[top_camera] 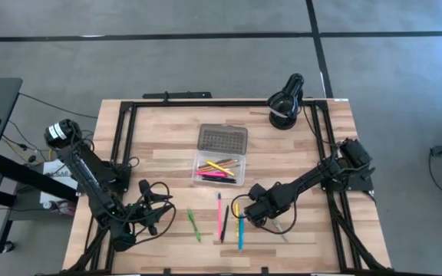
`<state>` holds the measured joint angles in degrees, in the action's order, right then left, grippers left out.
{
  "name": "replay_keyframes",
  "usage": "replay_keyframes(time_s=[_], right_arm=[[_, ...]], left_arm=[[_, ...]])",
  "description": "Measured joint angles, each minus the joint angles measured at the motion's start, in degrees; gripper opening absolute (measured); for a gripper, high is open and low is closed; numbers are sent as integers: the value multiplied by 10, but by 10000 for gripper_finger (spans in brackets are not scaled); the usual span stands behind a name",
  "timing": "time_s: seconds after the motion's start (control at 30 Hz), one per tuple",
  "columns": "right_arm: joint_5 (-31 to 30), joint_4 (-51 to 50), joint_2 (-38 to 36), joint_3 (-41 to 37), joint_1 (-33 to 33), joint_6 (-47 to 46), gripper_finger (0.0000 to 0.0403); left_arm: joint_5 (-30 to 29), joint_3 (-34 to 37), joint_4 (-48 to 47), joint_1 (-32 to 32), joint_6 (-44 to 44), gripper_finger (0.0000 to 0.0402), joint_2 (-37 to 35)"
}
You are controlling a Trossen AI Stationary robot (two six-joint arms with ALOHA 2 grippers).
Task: Pick & place school supplies into a supply box
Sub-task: Put the green scissors into the transparent supply box
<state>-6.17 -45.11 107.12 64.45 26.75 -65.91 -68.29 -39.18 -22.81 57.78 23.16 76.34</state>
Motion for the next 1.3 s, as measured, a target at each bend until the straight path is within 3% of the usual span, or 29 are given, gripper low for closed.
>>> replay_keyframes(time_s=[0.33,0.87,1.3], right_arm=[[27,1,0,0,-11,31,78],[-17,-1,0,0,-14,80,77],[-17,-18,1,7,-14,94,77]], left_arm=[[1,0,0,0,2,144,0],[3,0,0,0,2,144,0],[3,0,0,0,2,143,0]])
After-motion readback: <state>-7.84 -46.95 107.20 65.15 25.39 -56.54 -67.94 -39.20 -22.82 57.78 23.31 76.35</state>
